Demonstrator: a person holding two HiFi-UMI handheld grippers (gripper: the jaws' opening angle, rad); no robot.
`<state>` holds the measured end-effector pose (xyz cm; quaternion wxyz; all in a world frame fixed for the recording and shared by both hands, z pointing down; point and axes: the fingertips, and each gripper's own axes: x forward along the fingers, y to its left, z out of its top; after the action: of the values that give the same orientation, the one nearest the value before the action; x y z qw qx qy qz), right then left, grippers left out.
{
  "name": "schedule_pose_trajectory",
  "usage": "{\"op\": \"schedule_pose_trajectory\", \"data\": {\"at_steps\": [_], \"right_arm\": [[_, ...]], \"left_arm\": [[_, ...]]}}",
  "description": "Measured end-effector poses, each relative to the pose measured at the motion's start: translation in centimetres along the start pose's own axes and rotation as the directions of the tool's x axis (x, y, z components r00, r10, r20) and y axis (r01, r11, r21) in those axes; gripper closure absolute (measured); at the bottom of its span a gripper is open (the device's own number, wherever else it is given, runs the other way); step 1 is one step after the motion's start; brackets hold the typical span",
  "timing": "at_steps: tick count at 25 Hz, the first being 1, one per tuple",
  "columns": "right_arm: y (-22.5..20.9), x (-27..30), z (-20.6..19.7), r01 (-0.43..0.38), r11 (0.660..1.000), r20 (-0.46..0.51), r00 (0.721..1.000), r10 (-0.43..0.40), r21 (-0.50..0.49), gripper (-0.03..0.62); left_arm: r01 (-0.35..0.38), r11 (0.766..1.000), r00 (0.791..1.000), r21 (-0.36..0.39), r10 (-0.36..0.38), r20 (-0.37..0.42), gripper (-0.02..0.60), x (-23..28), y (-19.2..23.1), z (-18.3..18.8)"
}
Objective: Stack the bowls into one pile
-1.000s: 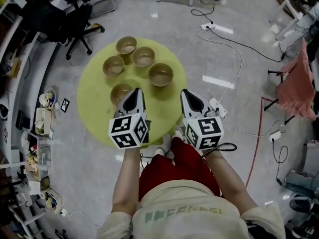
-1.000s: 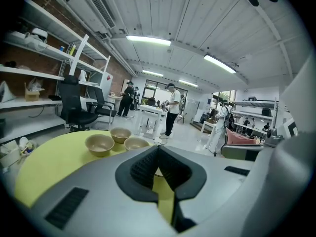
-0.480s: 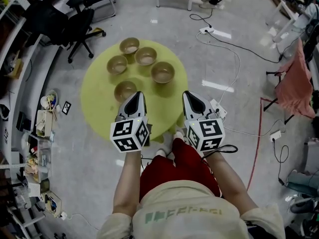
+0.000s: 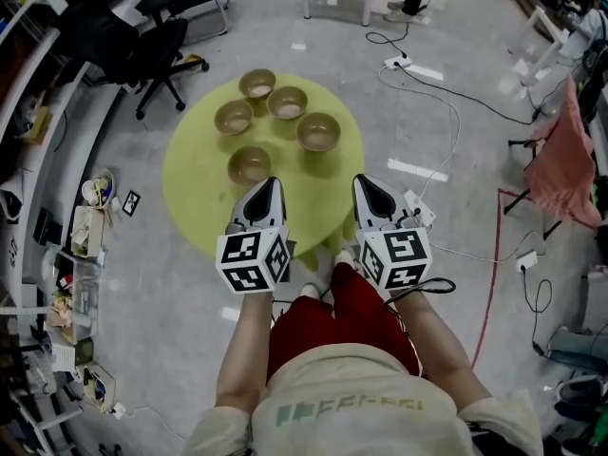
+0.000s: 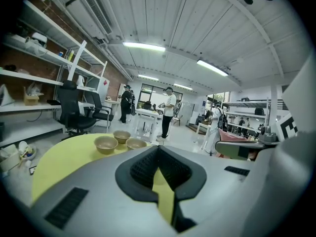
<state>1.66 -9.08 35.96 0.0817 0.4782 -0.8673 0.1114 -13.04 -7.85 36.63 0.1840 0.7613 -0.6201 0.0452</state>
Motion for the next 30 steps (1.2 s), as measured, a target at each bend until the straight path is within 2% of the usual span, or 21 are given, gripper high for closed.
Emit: {"op": "schedule_pose_trajectory", "data": {"at_steps": [30], "right_arm": [[4.9, -6.3, -1.8, 0.038, 0.999, 0.017, 0.999, -0.037, -0.013, 0.559]], "left_arm": [[0.041, 0.998, 0.999, 0.043, -0.042, 0.015, 0.558, -7.7, -0.6, -1.8]]}}
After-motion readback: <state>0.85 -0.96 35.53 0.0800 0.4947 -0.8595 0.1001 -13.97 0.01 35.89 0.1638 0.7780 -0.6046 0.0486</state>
